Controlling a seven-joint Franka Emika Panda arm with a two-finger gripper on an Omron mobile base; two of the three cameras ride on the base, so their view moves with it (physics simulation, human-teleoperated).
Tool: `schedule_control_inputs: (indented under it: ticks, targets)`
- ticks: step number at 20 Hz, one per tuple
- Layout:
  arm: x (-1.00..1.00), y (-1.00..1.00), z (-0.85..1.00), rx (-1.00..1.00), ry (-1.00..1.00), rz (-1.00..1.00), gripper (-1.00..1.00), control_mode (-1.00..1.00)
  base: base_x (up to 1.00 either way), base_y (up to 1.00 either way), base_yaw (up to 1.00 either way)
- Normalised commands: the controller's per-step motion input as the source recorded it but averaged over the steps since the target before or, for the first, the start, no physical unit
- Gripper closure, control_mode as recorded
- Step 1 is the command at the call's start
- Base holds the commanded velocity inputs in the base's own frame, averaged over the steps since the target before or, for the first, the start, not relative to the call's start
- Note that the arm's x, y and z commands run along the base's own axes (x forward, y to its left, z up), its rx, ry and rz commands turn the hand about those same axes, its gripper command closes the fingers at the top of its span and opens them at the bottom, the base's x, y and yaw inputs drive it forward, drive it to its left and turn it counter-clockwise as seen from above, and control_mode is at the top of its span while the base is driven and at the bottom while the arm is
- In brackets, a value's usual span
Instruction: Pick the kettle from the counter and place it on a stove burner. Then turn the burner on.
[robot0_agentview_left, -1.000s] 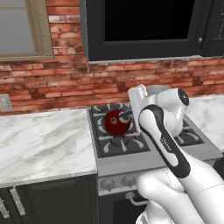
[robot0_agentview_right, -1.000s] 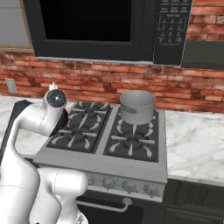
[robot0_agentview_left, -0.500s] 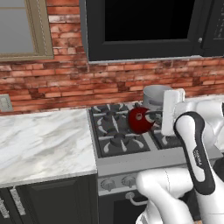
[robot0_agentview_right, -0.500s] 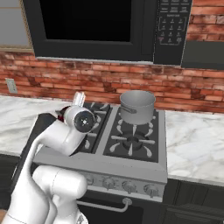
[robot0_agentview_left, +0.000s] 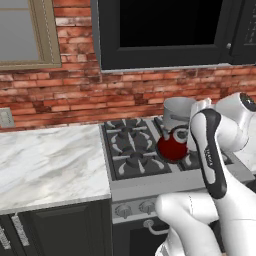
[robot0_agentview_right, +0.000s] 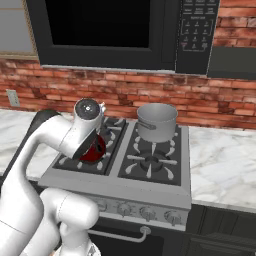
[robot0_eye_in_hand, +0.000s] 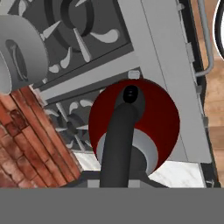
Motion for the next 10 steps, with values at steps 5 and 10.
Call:
schedule_control_inputs:
  ticks: [5,10]
  targets:
    - [0.0,0.0,0.0,-0.01,-0.01,0.0,1.0,-1.0,0.0,0.0,0.0]
    - [0.0,-0.17,0.0,0.0,0.0,0.0,1.0,-1.0,0.0,0.0,0.0]
